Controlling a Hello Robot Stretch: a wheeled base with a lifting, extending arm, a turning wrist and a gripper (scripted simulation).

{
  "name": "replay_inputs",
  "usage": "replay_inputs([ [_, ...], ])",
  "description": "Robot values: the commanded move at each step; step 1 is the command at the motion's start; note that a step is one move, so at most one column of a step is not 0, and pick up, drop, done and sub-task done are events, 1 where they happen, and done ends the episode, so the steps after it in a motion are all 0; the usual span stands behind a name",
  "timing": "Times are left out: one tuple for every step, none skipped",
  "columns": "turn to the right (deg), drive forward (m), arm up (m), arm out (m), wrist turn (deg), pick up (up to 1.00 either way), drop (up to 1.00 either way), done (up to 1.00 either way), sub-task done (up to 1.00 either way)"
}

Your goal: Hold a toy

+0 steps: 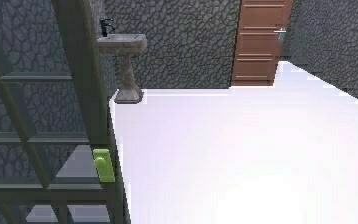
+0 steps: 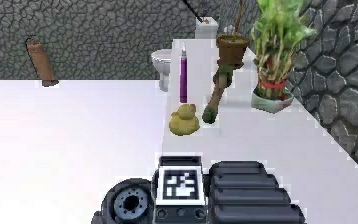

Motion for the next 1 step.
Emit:
replay_inputs([
  [0.0, 0.0, 0.0, 0.24, 0.0, 0.0, 0.0, 0.0, 0.0],
])
